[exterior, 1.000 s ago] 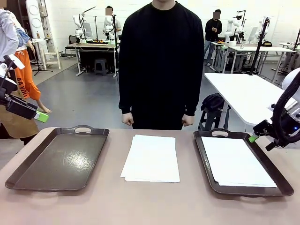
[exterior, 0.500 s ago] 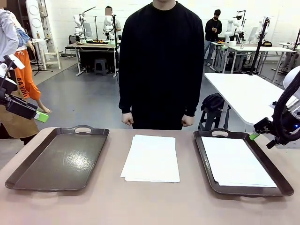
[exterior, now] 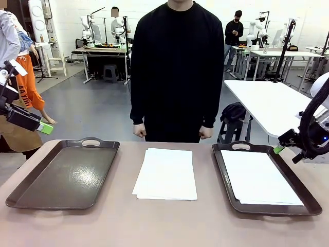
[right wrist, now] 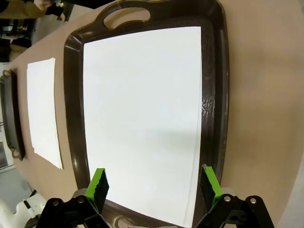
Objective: Sort the A4 documents.
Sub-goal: Receive the A4 Paper.
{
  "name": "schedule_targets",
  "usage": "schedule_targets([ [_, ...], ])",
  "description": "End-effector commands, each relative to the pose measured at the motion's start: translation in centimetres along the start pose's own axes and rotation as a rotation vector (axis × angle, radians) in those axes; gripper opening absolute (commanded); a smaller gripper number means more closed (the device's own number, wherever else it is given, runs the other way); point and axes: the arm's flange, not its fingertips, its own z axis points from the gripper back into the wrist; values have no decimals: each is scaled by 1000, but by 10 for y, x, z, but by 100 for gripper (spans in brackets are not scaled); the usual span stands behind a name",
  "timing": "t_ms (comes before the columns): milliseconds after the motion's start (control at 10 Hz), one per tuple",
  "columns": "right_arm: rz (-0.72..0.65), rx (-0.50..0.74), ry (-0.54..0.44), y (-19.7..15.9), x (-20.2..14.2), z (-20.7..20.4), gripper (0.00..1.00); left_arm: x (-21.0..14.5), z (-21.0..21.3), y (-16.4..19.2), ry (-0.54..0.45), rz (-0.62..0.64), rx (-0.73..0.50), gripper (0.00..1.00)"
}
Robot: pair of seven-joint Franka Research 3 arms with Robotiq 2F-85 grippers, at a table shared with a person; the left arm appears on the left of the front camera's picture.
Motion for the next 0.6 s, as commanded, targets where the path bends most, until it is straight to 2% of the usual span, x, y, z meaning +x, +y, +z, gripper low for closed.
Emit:
schedule_targets([
  [0,6,2,4,0,-1,-1,100,-1,-1,2,-11,-14,-3,100],
  [500,0,0,0,0,0,0,100,-1,-1,2,-11,-14,-3,100],
])
